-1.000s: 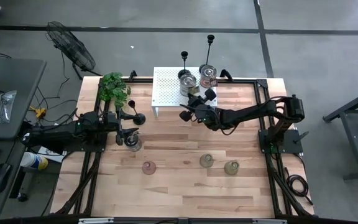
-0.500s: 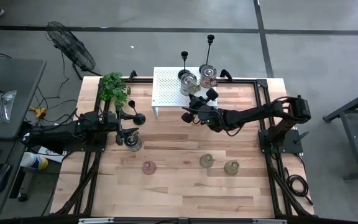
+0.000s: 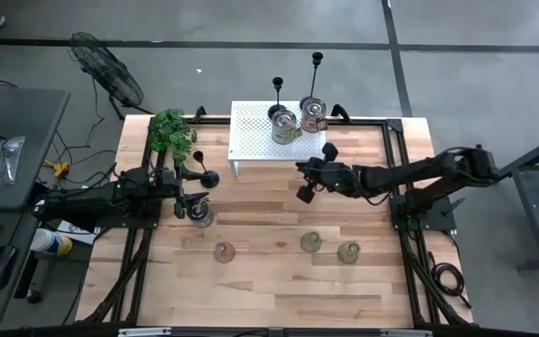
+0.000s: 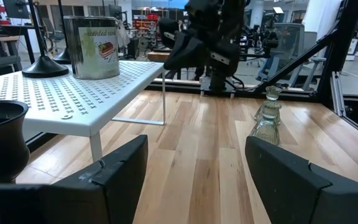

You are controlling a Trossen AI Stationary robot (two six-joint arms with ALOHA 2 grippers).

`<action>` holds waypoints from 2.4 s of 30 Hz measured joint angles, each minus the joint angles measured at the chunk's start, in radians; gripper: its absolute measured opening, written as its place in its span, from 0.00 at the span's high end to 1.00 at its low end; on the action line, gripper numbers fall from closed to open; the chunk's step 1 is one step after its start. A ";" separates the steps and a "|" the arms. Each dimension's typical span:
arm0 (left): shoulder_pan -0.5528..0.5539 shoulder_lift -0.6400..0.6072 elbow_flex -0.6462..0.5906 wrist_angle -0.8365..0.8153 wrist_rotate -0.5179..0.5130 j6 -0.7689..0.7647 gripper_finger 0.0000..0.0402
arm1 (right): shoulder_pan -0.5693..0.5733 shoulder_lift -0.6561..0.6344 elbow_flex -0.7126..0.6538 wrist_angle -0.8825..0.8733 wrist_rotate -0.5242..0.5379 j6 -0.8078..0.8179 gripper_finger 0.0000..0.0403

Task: Pick & Place candle stick holders
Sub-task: Put the light green scented candle on the shelf

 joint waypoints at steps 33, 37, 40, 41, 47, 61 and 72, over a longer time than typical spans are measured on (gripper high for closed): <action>0.000 0.000 0.000 0.000 0.000 0.000 0.34 | -0.172 0.229 0.100 0.341 -0.075 -0.070 0.99; 0.000 0.000 0.000 0.000 0.000 0.000 0.34 | -0.186 0.229 0.100 0.341 -0.075 -0.096 0.99; 0.000 0.000 0.000 0.000 0.000 0.000 0.34 | -0.195 0.229 0.100 0.344 -0.077 -0.111 0.99; 0.000 0.000 0.000 0.000 0.000 0.000 0.34 | -0.198 0.229 0.100 0.344 -0.078 -0.114 0.99; 0.000 0.000 0.000 0.000 0.000 0.000 0.34 | -0.221 0.229 0.100 0.346 -0.082 -0.120 0.99; 0.000 0.000 0.000 0.000 0.000 0.000 0.34 | -0.237 0.229 0.100 0.352 -0.108 -0.148 0.99; 0.000 0.000 0.000 0.000 0.000 0.000 0.34 | -0.239 0.229 0.100 0.352 -0.109 -0.178 0.99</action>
